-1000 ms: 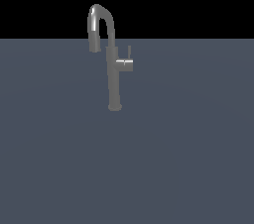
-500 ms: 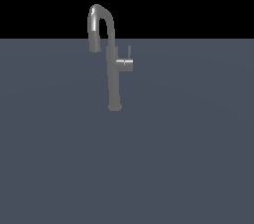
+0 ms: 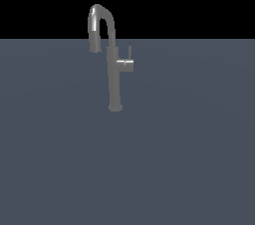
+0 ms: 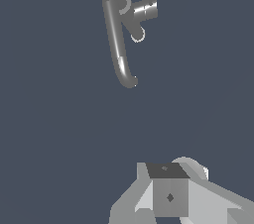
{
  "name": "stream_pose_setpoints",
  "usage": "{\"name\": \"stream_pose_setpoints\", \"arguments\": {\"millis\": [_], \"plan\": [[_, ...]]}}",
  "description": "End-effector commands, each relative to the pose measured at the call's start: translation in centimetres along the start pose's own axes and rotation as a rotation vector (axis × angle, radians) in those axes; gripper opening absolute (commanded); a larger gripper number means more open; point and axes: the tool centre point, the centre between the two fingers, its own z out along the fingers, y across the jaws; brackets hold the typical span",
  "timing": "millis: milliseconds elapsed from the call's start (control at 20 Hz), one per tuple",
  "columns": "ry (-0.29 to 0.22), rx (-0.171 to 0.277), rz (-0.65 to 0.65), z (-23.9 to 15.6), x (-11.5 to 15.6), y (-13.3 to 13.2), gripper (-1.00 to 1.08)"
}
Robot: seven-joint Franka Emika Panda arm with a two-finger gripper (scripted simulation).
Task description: Turn on the faucet by rotating a designated handle.
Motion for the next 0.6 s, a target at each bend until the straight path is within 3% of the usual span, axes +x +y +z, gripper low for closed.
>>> {"name": "stream_pose_setpoints", "arguments": {"millis": [0,550], "plan": [[-0.039,0.040,0.045,0.2,1.5,-0.3,-1.00],[-0.217,0.223,0.246,1.5,8.4,-1.1,-1.00]]}}
